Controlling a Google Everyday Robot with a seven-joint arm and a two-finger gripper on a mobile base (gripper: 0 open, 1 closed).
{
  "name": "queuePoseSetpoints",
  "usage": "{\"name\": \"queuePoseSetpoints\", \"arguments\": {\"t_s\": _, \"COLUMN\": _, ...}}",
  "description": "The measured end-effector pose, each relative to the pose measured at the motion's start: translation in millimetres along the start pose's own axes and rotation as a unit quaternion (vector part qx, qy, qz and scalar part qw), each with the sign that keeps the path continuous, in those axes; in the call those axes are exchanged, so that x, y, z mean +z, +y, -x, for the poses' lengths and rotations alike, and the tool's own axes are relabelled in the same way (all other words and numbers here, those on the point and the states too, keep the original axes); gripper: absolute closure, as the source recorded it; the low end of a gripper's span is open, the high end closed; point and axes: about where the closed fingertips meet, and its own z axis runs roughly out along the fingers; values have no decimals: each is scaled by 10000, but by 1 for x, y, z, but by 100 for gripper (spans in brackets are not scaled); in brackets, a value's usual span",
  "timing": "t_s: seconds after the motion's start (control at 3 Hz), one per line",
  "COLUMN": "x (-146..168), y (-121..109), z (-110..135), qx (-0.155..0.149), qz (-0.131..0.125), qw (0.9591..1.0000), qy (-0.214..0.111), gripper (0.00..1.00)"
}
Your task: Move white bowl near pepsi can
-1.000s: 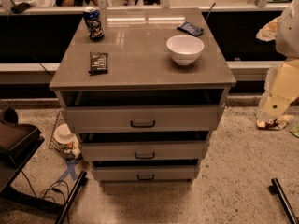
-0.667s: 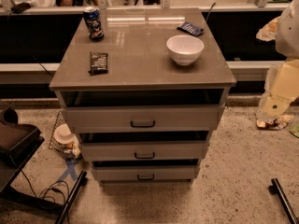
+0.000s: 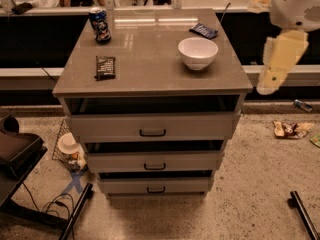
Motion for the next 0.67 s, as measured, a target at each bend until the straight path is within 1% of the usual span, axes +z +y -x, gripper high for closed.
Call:
{"name": "queuePoseSetpoints", "arguments": {"t_s": 0.33, "x": 22, "y": -55, "z": 20, "qx": -453, "qz": -44, "qw": 9989, "qy": 97, "gripper": 0}}
{"name": "queuePoseSetpoints", "arguments": {"t_s": 0.67, "x": 22, "y": -54, "z": 19, "qx": -448, "qz": -46, "qw": 9989, "qy": 97, "gripper": 0}}
